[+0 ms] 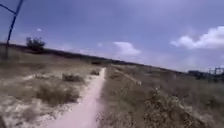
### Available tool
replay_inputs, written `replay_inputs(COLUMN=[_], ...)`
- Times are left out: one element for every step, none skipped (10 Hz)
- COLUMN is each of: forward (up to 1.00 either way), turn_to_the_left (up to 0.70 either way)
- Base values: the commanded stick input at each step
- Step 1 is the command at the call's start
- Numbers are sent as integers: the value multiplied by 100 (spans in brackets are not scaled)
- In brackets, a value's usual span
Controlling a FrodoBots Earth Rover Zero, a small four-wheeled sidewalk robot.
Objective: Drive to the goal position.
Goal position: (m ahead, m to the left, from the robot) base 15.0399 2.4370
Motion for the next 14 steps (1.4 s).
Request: replay_inputs(forward=[70, 70, 70, 70, 70, 70, 70, 70, 70, 70, 70, 70, 70, 70], turn_to_the_left=[0, 0, 0, 0, 0, 0, 0, 0, 0, 0, 0, 0, 0, 0])
